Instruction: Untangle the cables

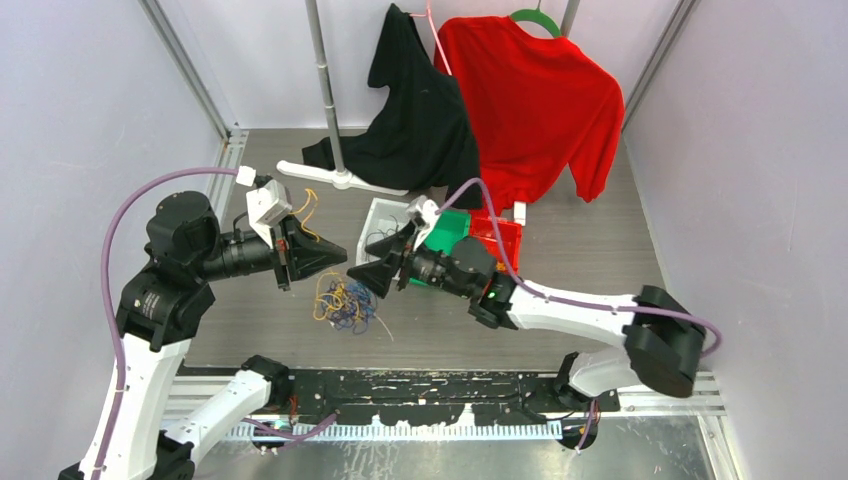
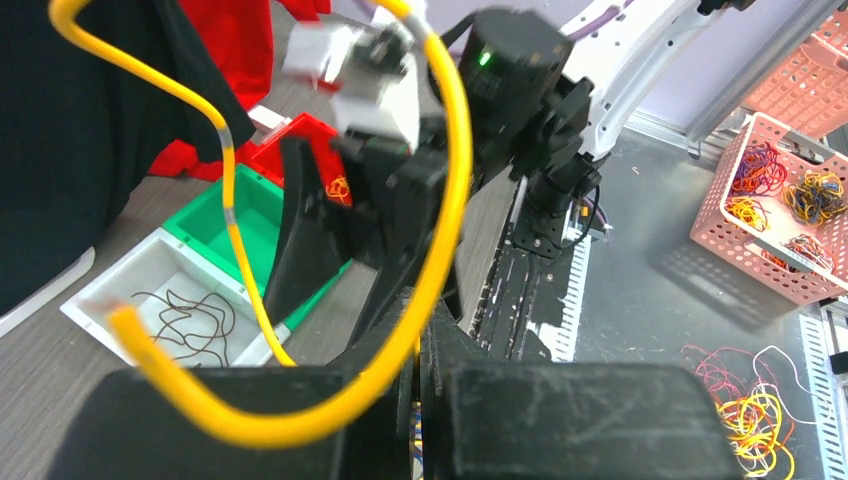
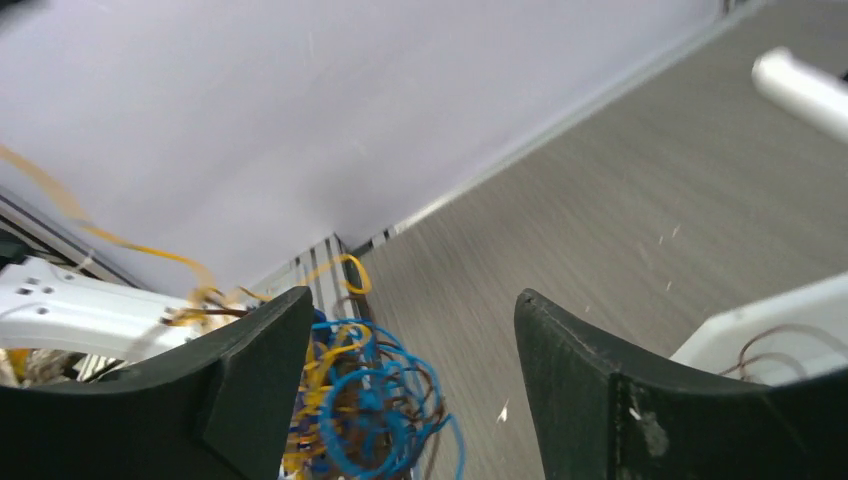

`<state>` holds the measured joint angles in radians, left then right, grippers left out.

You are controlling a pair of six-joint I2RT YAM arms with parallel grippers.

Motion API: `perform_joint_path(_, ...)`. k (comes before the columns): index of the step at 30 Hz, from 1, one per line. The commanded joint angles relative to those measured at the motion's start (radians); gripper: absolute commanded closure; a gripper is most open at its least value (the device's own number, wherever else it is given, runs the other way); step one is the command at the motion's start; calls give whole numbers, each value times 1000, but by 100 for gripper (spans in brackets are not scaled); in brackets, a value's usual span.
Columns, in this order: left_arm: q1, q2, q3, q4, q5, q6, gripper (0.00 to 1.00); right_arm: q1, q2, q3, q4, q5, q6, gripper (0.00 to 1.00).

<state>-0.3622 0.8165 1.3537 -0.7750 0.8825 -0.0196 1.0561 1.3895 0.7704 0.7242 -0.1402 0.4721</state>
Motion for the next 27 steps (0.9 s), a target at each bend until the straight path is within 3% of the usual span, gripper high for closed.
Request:
perform_joint_path(1, 3, -8, 25, 56, 14, -11, 100, -8, -147, 15, -41, -9, -129, 19)
perform_joint_path(9, 3, 1, 20, 71, 4, -10, 100, -9, -215, 69, -85, -186, -162, 15)
perform_joint_path(22, 3, 11, 17, 82, 4, -20, 100, 18, 24, 244, 111, -334, -38, 17)
perform_joint_path(27, 2, 11, 24, 99, 14, -37, 100, 24, 122, 276, 135, -248, -4, 26)
